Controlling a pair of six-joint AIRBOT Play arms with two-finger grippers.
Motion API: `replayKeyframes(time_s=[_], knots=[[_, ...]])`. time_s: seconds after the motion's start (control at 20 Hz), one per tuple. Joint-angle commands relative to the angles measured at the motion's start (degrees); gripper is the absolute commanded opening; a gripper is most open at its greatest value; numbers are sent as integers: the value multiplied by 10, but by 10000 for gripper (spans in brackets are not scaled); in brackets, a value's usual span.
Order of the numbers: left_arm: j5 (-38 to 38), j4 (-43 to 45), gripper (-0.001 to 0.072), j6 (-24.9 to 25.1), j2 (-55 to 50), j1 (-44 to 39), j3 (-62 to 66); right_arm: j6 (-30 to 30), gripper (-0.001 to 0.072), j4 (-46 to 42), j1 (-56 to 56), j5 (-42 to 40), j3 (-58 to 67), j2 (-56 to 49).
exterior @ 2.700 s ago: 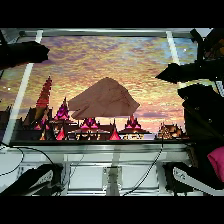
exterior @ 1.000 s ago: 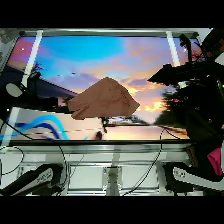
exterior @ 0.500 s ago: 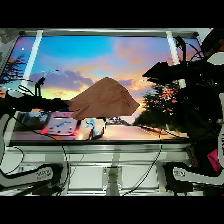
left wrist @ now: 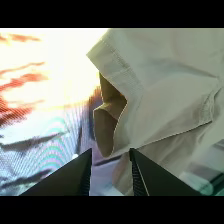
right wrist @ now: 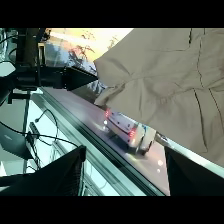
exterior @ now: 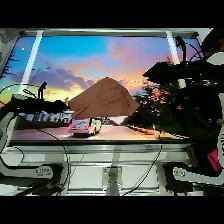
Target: Fold the clothes and pants, and hang the long-sleeved shirts on hangers.
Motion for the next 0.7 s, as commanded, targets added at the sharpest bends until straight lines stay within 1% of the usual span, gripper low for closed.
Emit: replayKeyframes(time_s=[0.0, 0.2, 0.25, 0.3, 0.35, 0.4, 0.45, 0.55, 0.6, 0.65], knots=[[4, -7, 302, 2, -16, -9, 0, 0, 544, -16, 1, 0, 0, 0], [5, -58, 298, 3, -20, -12, 0, 0, 540, -17, 1, 0, 0, -1], [5, -63, 253, 10, -20, -12, 0, 0, 539, -20, 1, -1, 0, -1], [5, -66, 148, 11, -20, -12, 0, 0, 538, -26, 1, -2, 0, -1], [4, -73, 21, 11, -20, -12, 0, 0, 521, -35, 1, -3, 0, -3], [-1, -85, 7, 11, -19, -12, 0, 0, 339, -39, 1, -2, 0, -6], [-3, -101, 8, 11, -19, -12, 0, 0, 172, -39, 1, -3, 0, -11], [-4, -141, 7, 11, -19, -12, 0, 3, 162, -45, 1, 0, 0, -30], [-4, -164, 7, 11, -19, -12, 0, 11, 247, -52, 1, 0, 0, -45], [-4, -187, 7, 11, -19, -12, 0, 18, 368, -60, 1, 0, 0, -60]])
